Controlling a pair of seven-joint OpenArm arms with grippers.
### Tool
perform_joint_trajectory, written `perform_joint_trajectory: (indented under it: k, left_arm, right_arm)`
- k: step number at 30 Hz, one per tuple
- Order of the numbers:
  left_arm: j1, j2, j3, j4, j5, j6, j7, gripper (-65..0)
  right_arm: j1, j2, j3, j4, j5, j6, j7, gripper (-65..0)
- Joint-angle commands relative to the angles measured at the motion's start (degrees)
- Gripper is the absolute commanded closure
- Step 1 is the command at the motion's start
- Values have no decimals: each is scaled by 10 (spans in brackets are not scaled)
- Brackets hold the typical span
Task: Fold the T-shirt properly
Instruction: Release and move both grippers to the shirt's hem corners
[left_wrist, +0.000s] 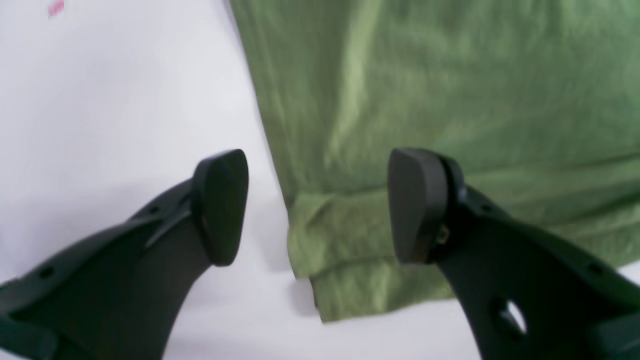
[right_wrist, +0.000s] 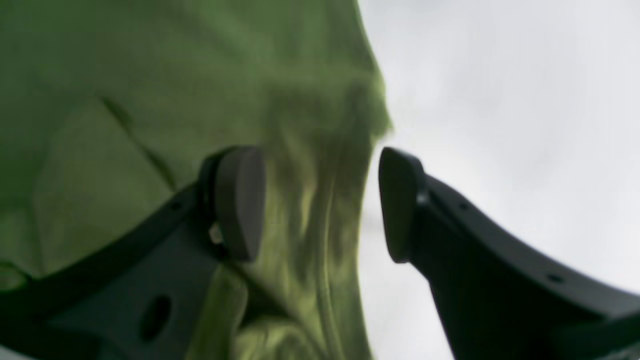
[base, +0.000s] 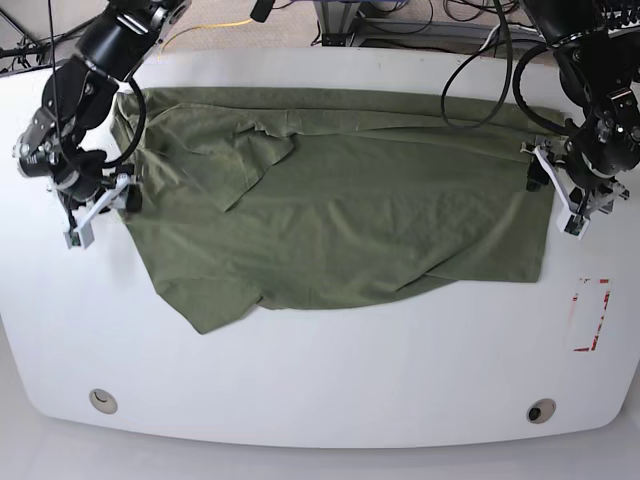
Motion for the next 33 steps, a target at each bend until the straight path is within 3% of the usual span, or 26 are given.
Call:
perform_joint_trajectory:
  k: [1,6,11,22,26,33]
  left_arm:
    - [-12,-9,-3,11,-2,1,-4,-408]
    - [-13,-9,-4,9,-2,1,-4,-408]
    - [-4,-10,-5,9,-2,1,-5,-408]
    - [6,-10,-5,10,-3,1,-5,-408]
    - [6,-10,-5,10,-3,1,-5,-408]
    - [2,-9,-5,10,-3,1,-5,-408]
  right_arm:
    - [69,34,-28,-72,11,4,32,-346]
    - [145,64,-61,-202,-4,4,116,-346]
    - [224,85,-116,-343,-68,4,233,-347]
    - [299,79,-121,-576,-206,4,434,-349]
    - [298,78,-120,-613,-215,4,467,-349]
    - [291,50,-121,-611,-220,4,467,-342]
